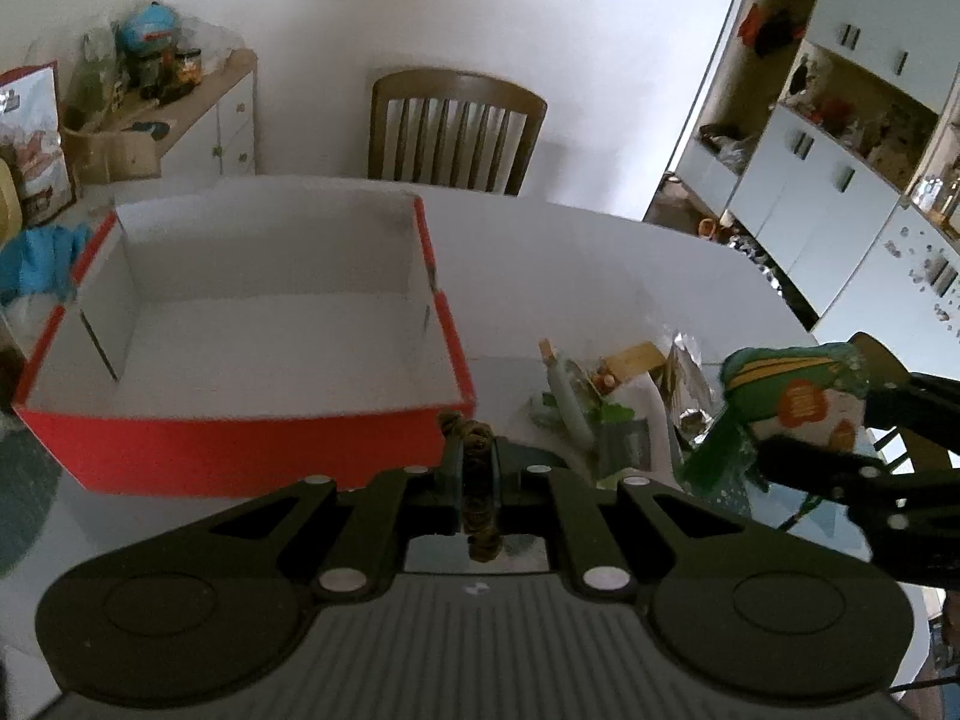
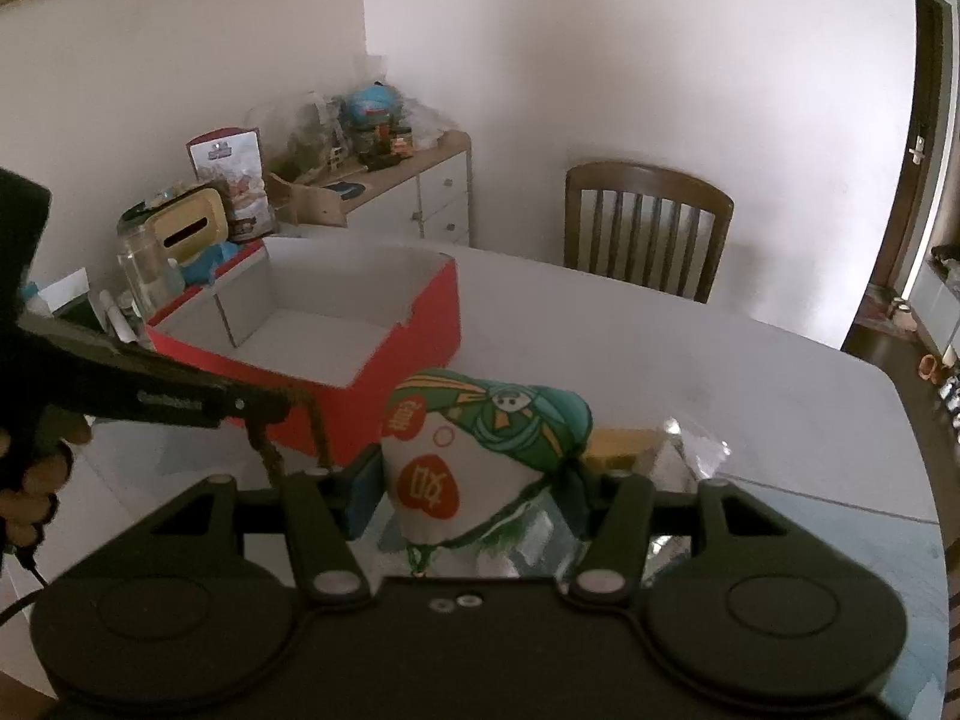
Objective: Organize objects
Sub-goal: 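Carry the plush with right gripper while left carries the bracelet into the red box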
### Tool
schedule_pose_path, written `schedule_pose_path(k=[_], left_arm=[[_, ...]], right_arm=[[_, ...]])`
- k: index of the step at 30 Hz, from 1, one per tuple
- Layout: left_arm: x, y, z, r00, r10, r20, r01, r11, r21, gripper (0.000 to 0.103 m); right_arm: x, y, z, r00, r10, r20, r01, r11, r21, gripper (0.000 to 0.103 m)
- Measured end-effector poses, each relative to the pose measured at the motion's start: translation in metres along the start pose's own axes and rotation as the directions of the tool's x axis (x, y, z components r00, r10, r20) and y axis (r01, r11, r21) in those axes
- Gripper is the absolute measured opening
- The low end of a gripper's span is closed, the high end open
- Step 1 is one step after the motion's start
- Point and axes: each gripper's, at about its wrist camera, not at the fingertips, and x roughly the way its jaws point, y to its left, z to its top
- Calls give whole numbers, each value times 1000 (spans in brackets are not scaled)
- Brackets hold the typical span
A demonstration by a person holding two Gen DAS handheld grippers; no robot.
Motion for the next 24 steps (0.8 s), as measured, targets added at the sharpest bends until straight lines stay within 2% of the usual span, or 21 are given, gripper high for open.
schedule_pose_path(k=[10,24], left_arm=[[-14,52,33,1000,7,25,-8,999,45,8],[5,120,67,997,72,39,-74,996,46,8]], right_arm=[[27,47,40,1000,0,29,1,999,-49,57],[93,94,90,1000,5,13,-4,997,-79,57]])
